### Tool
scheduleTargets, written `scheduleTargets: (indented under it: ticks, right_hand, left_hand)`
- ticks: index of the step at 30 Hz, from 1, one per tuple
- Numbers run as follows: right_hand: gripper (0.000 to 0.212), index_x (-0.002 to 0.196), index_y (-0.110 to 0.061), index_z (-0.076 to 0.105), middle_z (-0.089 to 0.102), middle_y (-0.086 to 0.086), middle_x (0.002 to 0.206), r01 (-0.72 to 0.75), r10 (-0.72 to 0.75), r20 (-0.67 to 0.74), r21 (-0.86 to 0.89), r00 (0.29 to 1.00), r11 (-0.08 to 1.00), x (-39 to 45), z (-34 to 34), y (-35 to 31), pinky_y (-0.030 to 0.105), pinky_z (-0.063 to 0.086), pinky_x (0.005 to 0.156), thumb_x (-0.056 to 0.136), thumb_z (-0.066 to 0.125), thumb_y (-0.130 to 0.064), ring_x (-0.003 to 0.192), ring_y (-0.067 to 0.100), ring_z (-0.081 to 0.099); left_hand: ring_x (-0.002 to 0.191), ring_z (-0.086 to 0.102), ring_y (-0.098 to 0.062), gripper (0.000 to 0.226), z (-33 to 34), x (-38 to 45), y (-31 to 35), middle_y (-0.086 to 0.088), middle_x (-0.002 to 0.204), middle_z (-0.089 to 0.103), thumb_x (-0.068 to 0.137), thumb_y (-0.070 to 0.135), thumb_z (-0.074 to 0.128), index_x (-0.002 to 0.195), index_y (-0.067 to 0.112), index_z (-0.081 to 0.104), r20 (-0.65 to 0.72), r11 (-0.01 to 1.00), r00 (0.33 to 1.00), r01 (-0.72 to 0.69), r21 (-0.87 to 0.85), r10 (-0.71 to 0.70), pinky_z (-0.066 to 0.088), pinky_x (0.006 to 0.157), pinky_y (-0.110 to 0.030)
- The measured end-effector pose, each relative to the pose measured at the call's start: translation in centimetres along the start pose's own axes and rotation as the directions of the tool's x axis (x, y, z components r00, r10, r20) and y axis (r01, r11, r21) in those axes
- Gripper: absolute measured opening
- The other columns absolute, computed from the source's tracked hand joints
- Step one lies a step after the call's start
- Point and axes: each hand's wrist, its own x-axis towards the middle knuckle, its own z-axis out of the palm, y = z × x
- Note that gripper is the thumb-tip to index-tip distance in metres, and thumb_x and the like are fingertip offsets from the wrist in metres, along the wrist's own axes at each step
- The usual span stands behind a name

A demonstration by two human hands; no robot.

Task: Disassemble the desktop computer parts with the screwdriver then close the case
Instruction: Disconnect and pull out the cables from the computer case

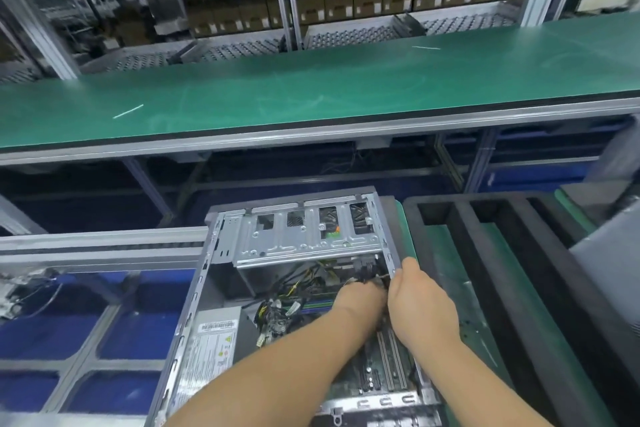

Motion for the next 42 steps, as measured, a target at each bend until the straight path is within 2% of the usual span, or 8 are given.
scheduleTargets:
  ticks: [6, 9, 14, 16, 21, 30, 39, 42]
  right_hand:
    - [0.017, 0.099, -0.020, 0.036, 0.053, -0.004, 0.079, 0.004, -0.004, -0.005, -0.017, 1.000, 1.000, 0.2, 0.3, 0.2, 0.035, 0.041, 0.061, 0.111, 0.028, -0.029, 0.071, 0.026, 0.056]
    - [0.017, 0.100, -0.019, 0.038, 0.058, -0.001, 0.081, 0.005, -0.005, -0.006, -0.002, 1.000, 1.000, 0.2, 0.3, 0.2, 0.036, 0.044, 0.061, 0.111, 0.029, -0.027, 0.073, 0.028, 0.060]
    - [0.018, 0.102, -0.016, 0.040, 0.057, 0.002, 0.083, 0.008, -0.008, -0.004, 0.039, 1.000, 0.999, 0.4, 0.0, 0.0, 0.038, 0.040, 0.060, 0.111, 0.028, -0.026, 0.074, 0.031, 0.057]
    - [0.020, 0.106, -0.014, 0.042, 0.057, 0.004, 0.085, 0.005, -0.005, -0.001, 0.035, 1.000, 0.999, 0.5, 0.0, 0.0, 0.038, 0.039, 0.062, 0.112, 0.028, -0.026, 0.076, 0.032, 0.057]
    - [0.024, 0.113, -0.012, 0.047, 0.059, 0.006, 0.087, 0.017, -0.017, -0.005, 0.066, 1.000, 0.998, 0.4, 0.2, 0.4, 0.040, 0.045, 0.064, 0.112, 0.027, -0.026, 0.081, 0.035, 0.061]
    - [0.023, 0.107, -0.013, 0.045, 0.055, 0.005, 0.084, 0.001, 0.000, -0.015, 0.098, 1.000, 0.995, 0.3, 0.4, 0.7, 0.038, 0.040, 0.063, 0.112, 0.028, -0.028, 0.077, 0.034, 0.055]
    - [0.021, 0.103, -0.016, 0.041, 0.057, 0.006, 0.086, -0.012, 0.012, 0.002, 0.099, 1.000, 0.995, 0.2, 0.1, 0.5, 0.041, 0.047, 0.065, 0.112, 0.026, -0.027, 0.080, 0.035, 0.060]
    - [0.021, 0.104, -0.015, 0.041, 0.057, 0.005, 0.083, -0.012, 0.011, 0.013, 0.093, 1.000, 0.996, 0.2, 0.1, 0.5, 0.042, 0.052, 0.066, 0.112, 0.026, -0.027, 0.079, 0.034, 0.061]
  left_hand:
    - [0.113, 0.066, -0.035, 0.040, 0.1, -0.2, -0.5, -0.016, 0.126, 0.067, 0.096, -0.001, 0.052, 0.136, 0.003, 0.054, 0.021, 1.000, 0.999, 0.028, -0.009, -0.028, 0.052, 0.094, -0.045]
    - [0.112, 0.066, -0.035, 0.041, -0.2, -0.3, -0.7, -0.014, 0.125, 0.068, 0.097, -0.001, 0.052, 0.137, 0.006, 0.053, 0.012, 0.999, 0.999, 0.040, -0.022, -0.040, 0.054, 0.087, -0.045]
    - [0.115, 0.062, -0.036, 0.060, -1.0, -0.7, -1.7, -0.016, 0.125, 0.065, 0.094, -0.007, 0.050, 0.149, 0.014, 0.042, 0.013, 0.994, 0.999, 0.052, -0.092, -0.051, 0.053, 0.089, -0.047]
    - [0.110, 0.065, -0.034, 0.056, -0.8, -1.0, -1.8, -0.014, 0.121, 0.067, 0.094, -0.007, 0.050, 0.144, 0.017, 0.049, 0.016, 0.986, 0.997, 0.075, -0.147, -0.073, 0.055, 0.088, -0.045]
    - [0.106, 0.067, -0.032, 0.065, 0.2, -2.0, -1.8, -0.008, 0.120, 0.066, 0.091, -0.009, 0.050, 0.143, 0.031, 0.052, -0.095, 0.974, 0.988, 0.100, -0.201, -0.121, 0.057, 0.087, -0.045]
    - [0.098, 0.067, -0.036, 0.031, 1.7, -1.6, -1.4, -0.011, 0.104, 0.068, 0.089, -0.007, 0.052, 0.105, 0.015, 0.066, -0.146, 0.913, 0.941, 0.244, -0.328, -0.304, 0.050, 0.073, -0.039]
    - [0.097, 0.069, -0.035, 0.041, 2.3, -0.9, -1.1, -0.012, 0.105, 0.068, 0.082, -0.014, 0.054, 0.113, 0.011, 0.065, -0.133, 0.920, 0.942, 0.260, -0.293, -0.308, 0.050, 0.070, -0.039]
    - [0.097, 0.069, -0.036, 0.044, 2.1, -0.7, -0.9, -0.013, 0.109, 0.066, 0.084, -0.014, 0.055, 0.121, 0.010, 0.062, -0.134, 0.951, 0.960, 0.214, -0.223, -0.247, 0.054, 0.072, -0.042]
